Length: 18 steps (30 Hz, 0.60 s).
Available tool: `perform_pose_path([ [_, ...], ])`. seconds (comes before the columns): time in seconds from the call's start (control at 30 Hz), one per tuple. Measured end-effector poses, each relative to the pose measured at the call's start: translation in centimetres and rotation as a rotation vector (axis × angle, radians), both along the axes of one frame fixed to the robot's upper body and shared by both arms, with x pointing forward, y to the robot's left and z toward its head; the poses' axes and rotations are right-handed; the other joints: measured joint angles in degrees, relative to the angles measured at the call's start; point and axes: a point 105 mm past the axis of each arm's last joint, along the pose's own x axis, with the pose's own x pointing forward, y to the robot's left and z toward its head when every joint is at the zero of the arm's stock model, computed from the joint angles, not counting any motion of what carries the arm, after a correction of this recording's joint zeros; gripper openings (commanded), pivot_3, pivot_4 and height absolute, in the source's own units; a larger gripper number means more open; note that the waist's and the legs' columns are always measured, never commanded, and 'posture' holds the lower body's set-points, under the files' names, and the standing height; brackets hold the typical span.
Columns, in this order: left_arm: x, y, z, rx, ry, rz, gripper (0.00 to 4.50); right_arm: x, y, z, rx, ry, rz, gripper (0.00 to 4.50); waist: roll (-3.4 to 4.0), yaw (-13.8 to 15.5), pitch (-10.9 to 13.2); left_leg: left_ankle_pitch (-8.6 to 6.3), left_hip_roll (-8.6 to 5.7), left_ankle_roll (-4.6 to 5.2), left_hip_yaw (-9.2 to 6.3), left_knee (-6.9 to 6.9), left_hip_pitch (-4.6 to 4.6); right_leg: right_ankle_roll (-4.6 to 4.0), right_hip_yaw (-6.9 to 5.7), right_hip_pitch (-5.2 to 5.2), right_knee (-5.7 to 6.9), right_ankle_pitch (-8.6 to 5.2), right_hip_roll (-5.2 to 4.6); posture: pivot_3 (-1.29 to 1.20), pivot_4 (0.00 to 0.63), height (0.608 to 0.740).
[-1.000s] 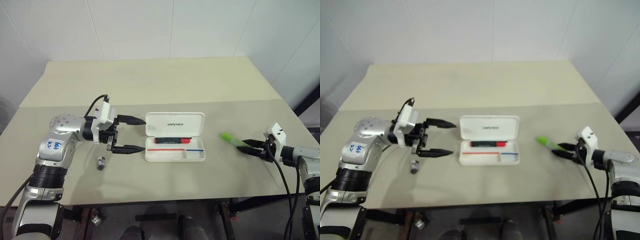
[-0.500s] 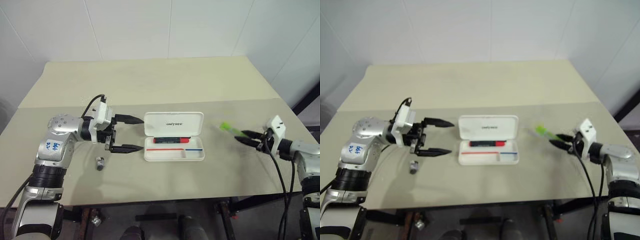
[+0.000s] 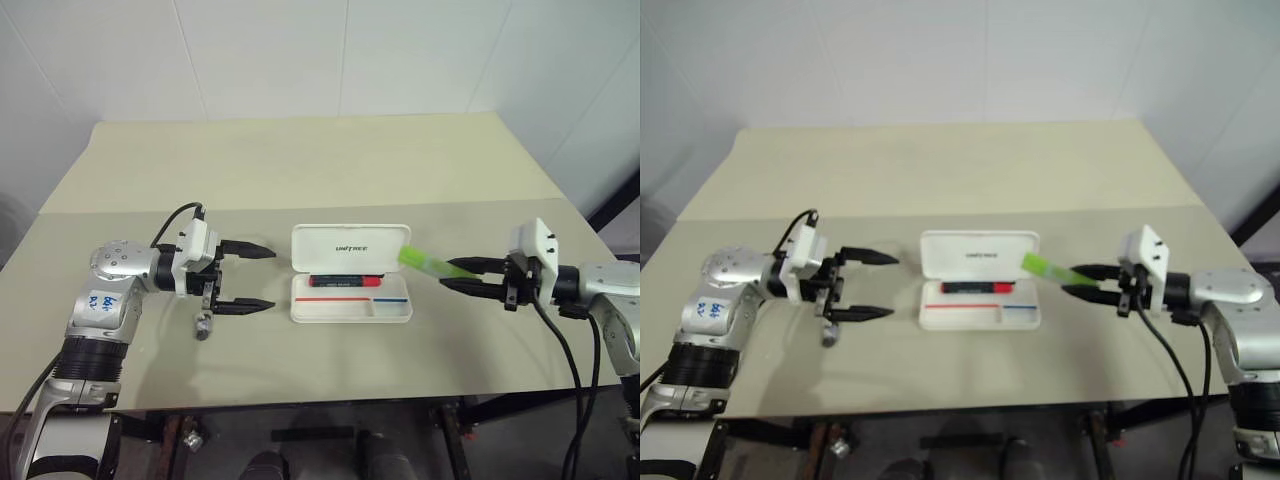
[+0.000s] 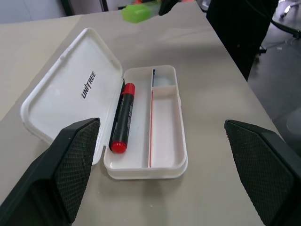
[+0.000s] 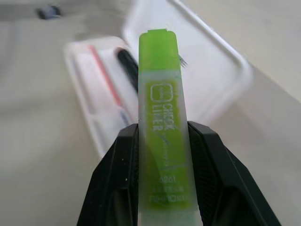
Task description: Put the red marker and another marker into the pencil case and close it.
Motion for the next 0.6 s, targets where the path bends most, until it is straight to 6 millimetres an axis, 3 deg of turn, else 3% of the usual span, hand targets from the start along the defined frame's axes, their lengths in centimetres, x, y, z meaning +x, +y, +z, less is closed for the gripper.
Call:
perform_pose_path([
  [0.37, -0.2, 2.6, -2.0, 0.044, 0.044, 0.072, 4.5, -0.1, 7.5, -1.8, -0.024, 0.044, 0.204, 1.11, 0.0, 0.1, 0.0, 0.01, 0.02, -0.01, -0.04, -0.01, -0.05, -0.04, -0.06, -0.09, 0.07, -0.02, -0.01, 0.0, 0.15, 0.74],
  [0.6, -0.8, 3.7, -2.6, 0.061, 0.056, 0.115, 4.5, 1.4, 10.1, -3.4, -0.061, 0.082, 0.245, 1.11, -0.02, 0.2, 0.0, -0.01, 0.01, 0.0, -0.05, -0.1, -0.13, -0.05, -0.08, -0.13, 0.18, -0.02, -0.02, 0.0, 0.15, 0.74],
])
